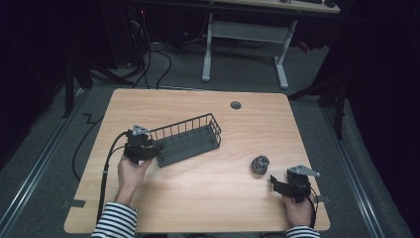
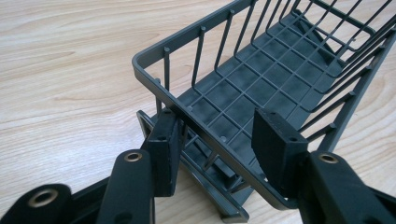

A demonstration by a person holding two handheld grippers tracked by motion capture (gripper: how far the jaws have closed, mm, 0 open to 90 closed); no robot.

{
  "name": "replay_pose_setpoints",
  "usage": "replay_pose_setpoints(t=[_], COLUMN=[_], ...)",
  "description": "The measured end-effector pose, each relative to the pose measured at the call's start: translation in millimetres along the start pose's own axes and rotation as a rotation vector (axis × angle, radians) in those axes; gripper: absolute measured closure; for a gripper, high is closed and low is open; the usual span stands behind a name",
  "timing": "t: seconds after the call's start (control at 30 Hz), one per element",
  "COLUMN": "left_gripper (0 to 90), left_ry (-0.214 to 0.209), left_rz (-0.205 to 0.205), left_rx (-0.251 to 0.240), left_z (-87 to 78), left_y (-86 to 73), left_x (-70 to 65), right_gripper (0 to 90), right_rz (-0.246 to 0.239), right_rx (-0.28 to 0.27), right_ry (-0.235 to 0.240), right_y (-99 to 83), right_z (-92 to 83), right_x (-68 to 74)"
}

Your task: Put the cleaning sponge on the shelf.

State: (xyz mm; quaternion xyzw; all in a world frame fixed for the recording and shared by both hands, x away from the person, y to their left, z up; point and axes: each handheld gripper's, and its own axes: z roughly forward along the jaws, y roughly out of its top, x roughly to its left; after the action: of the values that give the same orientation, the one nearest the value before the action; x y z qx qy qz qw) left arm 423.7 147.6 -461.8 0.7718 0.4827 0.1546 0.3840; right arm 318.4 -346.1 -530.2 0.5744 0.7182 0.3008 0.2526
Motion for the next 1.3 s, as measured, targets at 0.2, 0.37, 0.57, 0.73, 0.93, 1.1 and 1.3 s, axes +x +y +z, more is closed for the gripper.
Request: replay_pose_setpoints(t=[0.2, 0.37, 0.57, 0.73, 0.93, 1.1, 1.3], left_gripper=[53.7, 53.8, 53.8, 53.8, 53.8, 53.8, 51.5], left_ry=[-0.019, -0.039, -0.065, -0.085, -0.106, -0.111, -0.110], left_rz=[0.022, 0.037, 0.060, 0.085, 0.094, 0.104, 0.094], left_rx=[0.004, 0.002, 0.001, 0.011, 0.008, 0.006, 0.001], left_z=[1.1, 1.3, 0.6, -0.9, -3.5, -5.9, -6.2], left_y=[-0.2, -2.1, -5.2, -7.2, -11.7, -14.5, -14.5], left_x=[-9.4, -18.2, -30.1, -40.4, -47.9, -51.4, -50.3], right_gripper=[28.5, 28.5, 28.5, 28.5, 28.5, 28.5, 28.5], right_rz=[0.000, 0.000, 0.002, 0.002, 0.001, 0.001, 0.001], right_rx=[0.000, 0.000, 0.001, 0.001, 0.001, 0.001, 0.001], right_ry=[0.000, 0.000, -0.001, -0.001, -0.001, 0.000, 0.000], right_y=[0.0, 0.0, 0.0, 0.0, 0.0, 0.0, 0.0], right_z=[0.0, 0.0, -0.1, -0.1, -0.1, -0.1, -0.1], right_x=[0.0, 0.0, 0.1, 0.1, 0.2, 0.2, 0.2])
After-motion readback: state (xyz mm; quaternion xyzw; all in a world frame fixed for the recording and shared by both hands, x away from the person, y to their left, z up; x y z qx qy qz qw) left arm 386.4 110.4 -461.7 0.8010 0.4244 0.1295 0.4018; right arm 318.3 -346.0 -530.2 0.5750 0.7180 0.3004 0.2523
